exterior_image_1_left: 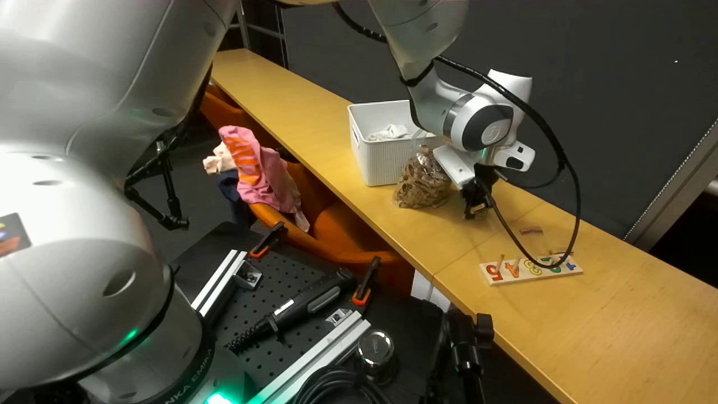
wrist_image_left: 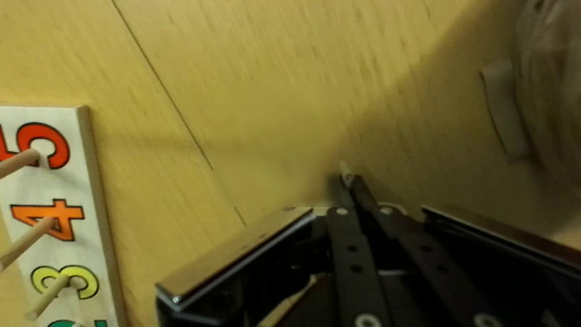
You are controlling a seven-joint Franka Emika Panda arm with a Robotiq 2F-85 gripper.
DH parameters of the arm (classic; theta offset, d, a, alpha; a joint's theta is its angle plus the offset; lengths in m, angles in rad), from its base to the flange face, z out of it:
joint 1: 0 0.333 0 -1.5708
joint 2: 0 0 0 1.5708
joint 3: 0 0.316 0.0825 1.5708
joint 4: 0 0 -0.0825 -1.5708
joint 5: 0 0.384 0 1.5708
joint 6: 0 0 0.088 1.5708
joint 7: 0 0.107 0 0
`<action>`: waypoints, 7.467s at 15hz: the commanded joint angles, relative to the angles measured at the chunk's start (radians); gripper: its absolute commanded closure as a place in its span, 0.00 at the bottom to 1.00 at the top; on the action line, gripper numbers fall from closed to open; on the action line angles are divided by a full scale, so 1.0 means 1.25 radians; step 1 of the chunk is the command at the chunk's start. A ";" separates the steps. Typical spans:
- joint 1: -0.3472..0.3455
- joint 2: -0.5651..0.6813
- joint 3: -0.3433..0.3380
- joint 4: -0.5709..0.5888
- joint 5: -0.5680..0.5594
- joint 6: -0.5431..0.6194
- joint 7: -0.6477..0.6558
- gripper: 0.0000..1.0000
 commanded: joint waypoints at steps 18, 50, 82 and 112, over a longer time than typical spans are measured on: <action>0.318 -0.511 -0.224 -0.416 -0.399 0.259 0.346 0.99; 0.162 -0.475 -0.114 -0.386 -0.183 0.245 0.113 0.00; -0.164 0.291 0.028 0.443 0.104 -0.039 -0.077 0.32; -0.200 0.143 -0.014 0.207 0.123 0.084 -0.070 1.00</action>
